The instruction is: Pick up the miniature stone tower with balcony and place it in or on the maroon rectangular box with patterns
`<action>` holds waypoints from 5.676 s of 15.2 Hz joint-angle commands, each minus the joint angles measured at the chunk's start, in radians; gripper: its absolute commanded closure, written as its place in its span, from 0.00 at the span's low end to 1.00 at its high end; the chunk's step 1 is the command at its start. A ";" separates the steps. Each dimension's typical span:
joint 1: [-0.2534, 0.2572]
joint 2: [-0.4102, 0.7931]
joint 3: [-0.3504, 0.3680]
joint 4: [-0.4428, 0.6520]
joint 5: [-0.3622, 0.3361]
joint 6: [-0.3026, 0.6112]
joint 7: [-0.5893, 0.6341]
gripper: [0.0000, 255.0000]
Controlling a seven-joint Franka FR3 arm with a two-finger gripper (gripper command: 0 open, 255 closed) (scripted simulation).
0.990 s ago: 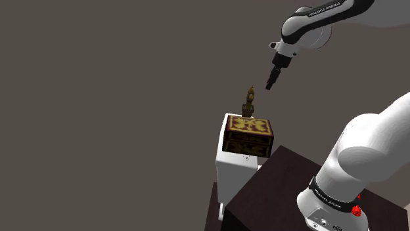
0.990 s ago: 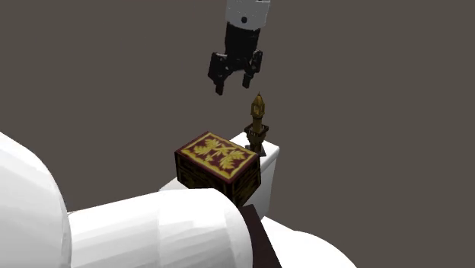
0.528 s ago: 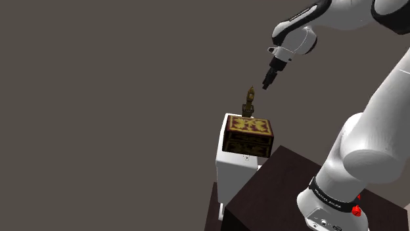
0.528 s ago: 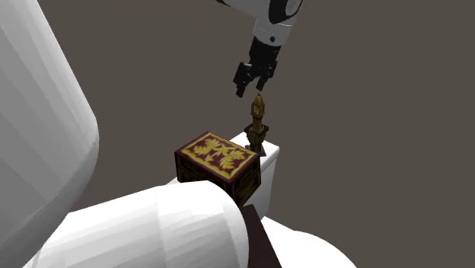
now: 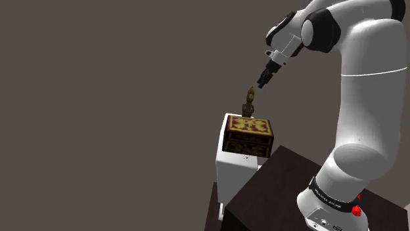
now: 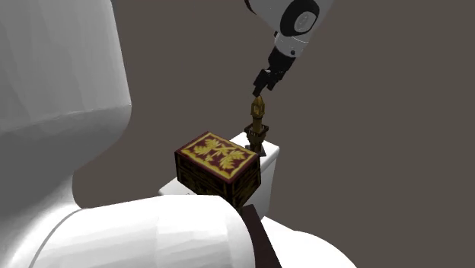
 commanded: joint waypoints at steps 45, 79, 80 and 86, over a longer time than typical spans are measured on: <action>-0.089 0.098 0.044 0.240 0.057 -0.153 0.027 1.00; 0.113 -0.324 -0.017 0.191 -0.248 -0.292 0.320 1.00; 0.134 -0.376 -0.008 0.158 -0.286 -0.278 0.350 1.00; 0.173 -0.654 0.114 -0.006 -0.476 -0.244 0.538 1.00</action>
